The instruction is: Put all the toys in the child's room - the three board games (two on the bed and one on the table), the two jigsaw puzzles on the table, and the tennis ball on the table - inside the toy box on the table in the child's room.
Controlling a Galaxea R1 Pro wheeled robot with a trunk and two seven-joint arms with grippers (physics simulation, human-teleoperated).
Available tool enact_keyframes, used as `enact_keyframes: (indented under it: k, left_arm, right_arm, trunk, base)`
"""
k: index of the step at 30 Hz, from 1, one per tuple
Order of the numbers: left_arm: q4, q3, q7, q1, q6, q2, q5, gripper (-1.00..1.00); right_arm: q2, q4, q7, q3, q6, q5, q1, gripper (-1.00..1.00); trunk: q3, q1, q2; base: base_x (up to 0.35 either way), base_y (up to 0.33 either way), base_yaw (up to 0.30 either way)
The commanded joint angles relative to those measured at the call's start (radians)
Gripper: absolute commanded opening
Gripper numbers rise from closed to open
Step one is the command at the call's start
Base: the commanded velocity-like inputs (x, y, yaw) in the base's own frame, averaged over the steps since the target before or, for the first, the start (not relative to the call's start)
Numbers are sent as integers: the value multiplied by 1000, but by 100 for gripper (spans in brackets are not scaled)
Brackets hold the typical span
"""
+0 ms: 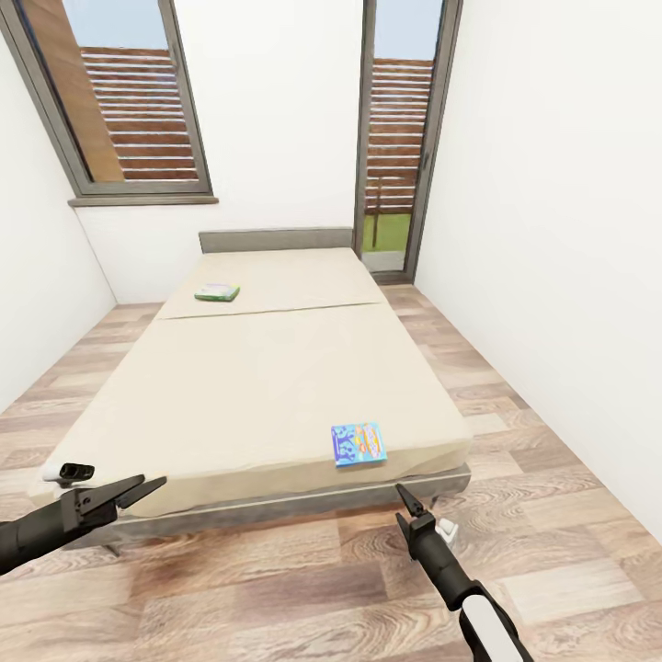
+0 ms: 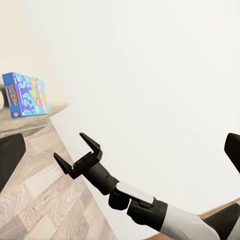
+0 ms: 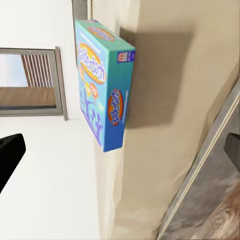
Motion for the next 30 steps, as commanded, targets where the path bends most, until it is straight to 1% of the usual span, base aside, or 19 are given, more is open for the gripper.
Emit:
enact_keyframes:
  k: [1,22,27,30]
  left_arm:
    - [0,0,-4,0,11,0,0,100]
    - [-1,-4,-4,0,11,-1,2,100]
    - [-2,-15,-4,1,15,-2,4,100]
    - [-10,-41,-4,3,20,-2,8,100]
  right_arm:
    - [1,0,2,-3,9,-8,-1,100]
    - [7,0,2,-3,9,-7,-3,100]
    - [8,0,1,-3,8,-7,-4,100]
    - [8,0,1,-3,7,-7,-4,100]
  trunk:
    - [-1,0,0]
    - [-1,0,0]
    - [-1,0,0]
    - [-1,0,0]
  base:
    - [141,0,0]
    - [57,0,0]
    - [28,0,0]
    - [13,0,0]
